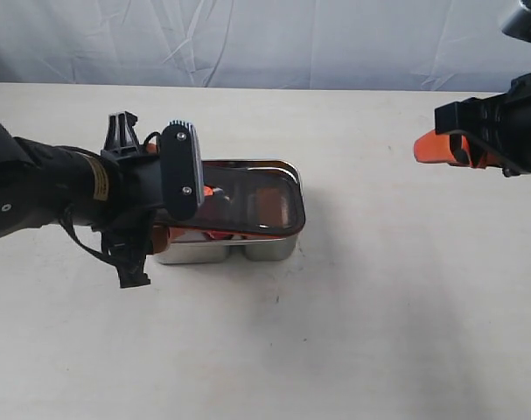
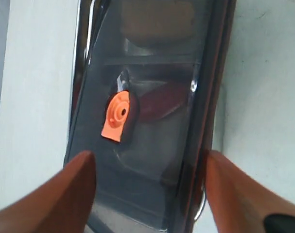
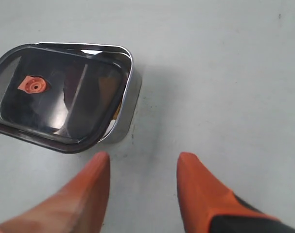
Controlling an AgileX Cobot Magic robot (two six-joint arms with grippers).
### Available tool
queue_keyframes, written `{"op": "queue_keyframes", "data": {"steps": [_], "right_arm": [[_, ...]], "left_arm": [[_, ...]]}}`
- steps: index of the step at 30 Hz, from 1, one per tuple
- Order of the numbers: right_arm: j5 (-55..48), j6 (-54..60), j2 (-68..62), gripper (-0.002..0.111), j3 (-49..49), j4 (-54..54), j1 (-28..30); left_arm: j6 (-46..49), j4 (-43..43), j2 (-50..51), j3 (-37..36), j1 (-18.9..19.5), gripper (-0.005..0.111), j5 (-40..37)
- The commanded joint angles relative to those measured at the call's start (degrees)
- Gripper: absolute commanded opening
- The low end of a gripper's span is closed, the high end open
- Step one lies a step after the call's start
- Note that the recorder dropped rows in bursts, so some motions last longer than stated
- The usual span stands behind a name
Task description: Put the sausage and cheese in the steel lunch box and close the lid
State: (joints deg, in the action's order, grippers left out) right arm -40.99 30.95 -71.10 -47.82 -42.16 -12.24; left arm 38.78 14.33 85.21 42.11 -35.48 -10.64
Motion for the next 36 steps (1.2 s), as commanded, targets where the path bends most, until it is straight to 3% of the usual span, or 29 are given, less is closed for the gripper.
{"op": "queue_keyframes", "data": {"steps": [1,10,21,23,24,26,28,36], "right_arm": [[-0.7,-0.3,0.3,0.043,0.0,0.5,0.2],[-2.2,-2.2,0.3,0.043,0.0,-0.5,0.2],[-2.6,-2.5,0.3,0.043,0.0,-0.5,0.2],[-2.2,-2.5,0.3,0.043,0.0,0.3,0.2],[-2.1,-2.5,0.2,0.042,0.0,0.8,0.2],[-2.2,-2.5,-0.1,0.038,0.0,1.1,0.2],[-2.1,-2.5,-0.1,0.037,0.0,1.1,0.2],[-1.9,-2.5,-0.1,0.037,0.0,1.1,0.2]], "left_arm": [[-0.2,-0.5,-0.4,-0.2,-0.1,0.061,-1.4],[-0.2,-0.9,-0.4,-0.2,-0.1,0.061,-6.3],[-0.3,-1.1,-0.6,-0.2,-0.1,0.061,-3.4],[-0.9,-3.2,-2.0,-0.2,-0.1,0.053,-5.7],[-1.4,-6.7,-3.6,-0.2,-0.1,0.03,-7.1],[-1.4,-15.3,-6.4,-0.2,-0.1,0.001,-8.5],[-0.3,-23.3,-7.7,-0.2,-0.1,0.0,-13.9],[-0.9,-31.7,0.2,2.5,-0.1,0.0,-26.8]]}}
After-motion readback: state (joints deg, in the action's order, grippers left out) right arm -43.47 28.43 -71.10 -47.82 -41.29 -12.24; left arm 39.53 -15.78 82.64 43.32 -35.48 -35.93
